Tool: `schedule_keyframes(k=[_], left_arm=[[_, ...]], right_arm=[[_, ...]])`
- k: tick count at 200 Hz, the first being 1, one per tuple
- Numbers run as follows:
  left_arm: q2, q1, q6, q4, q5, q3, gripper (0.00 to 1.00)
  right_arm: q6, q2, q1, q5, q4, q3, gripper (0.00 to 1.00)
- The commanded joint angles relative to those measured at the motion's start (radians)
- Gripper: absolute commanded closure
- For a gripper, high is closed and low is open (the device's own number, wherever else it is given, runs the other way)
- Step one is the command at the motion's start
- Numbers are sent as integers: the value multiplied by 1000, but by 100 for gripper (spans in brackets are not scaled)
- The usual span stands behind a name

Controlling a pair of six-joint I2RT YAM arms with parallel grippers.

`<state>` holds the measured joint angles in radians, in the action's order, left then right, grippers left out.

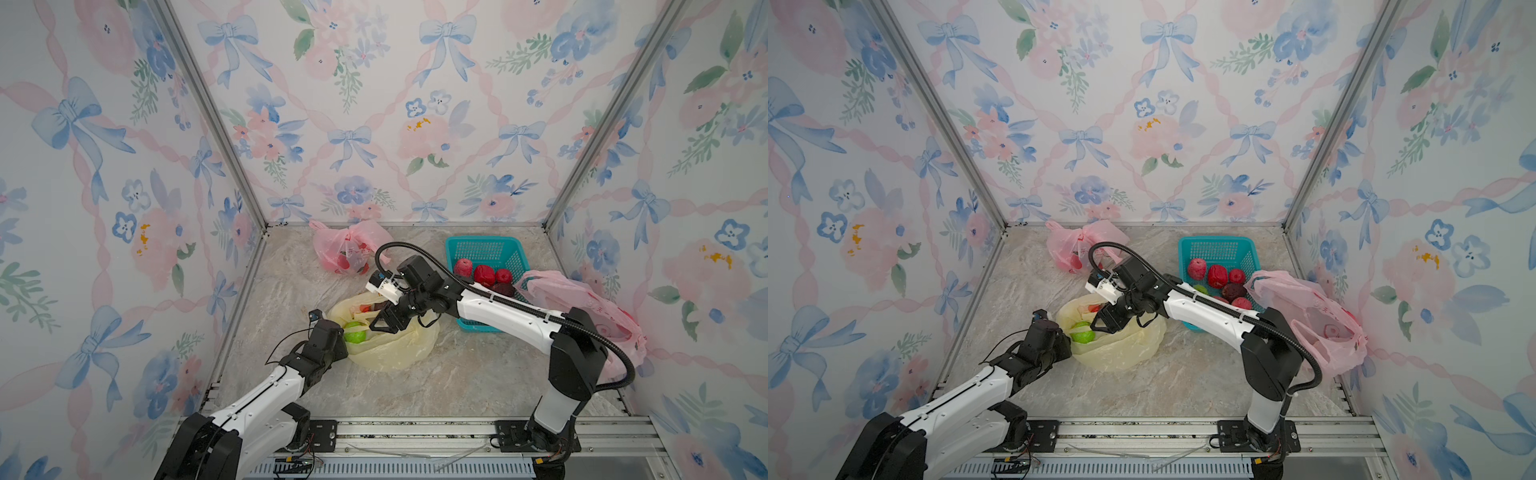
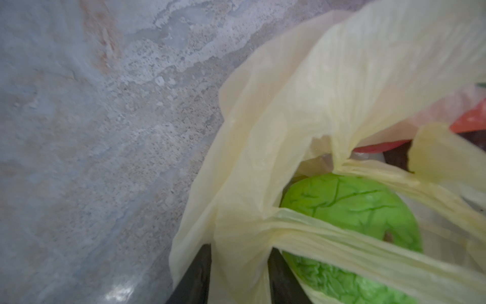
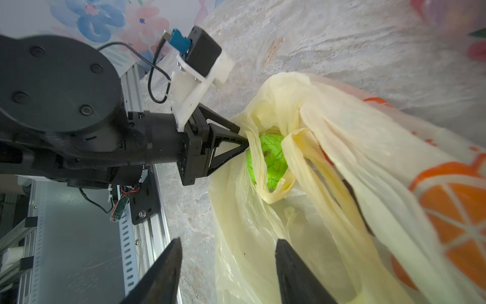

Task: Untie the knot of a plastic bag & take out the apple
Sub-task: Pick up the apple from the plastic bag.

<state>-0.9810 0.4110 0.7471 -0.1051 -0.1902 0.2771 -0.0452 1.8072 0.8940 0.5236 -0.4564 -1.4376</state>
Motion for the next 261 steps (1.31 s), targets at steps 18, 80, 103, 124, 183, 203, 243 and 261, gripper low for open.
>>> schedule_keyframes(k=[18,80,103,124,183,203,243,261], left_arm=[[22,-8,52,40,15,-25,62],[116,-43,101,53,53,-58,61],[137,-52,98,38,57,-53,61],[136,-57,98,37,63,-55,61],[128,-57,104,41,60,-52,61],[119,-58,108,42,61,-49,64],[94,-59,107,52,74,-42,73],[87,-60,105,53,77,-41,79]], right_arm=[[-7,58,42,-13,-21,-50,42],[9,83,63,-55,12,-13,35],[-19,43,50,-55,69,34,30],[-44,30,32,-70,91,63,29],[-21,61,42,-148,77,84,43],[-21,87,51,-173,107,69,48],[-51,154,68,-219,148,33,56],[-51,148,75,-259,161,52,58]])
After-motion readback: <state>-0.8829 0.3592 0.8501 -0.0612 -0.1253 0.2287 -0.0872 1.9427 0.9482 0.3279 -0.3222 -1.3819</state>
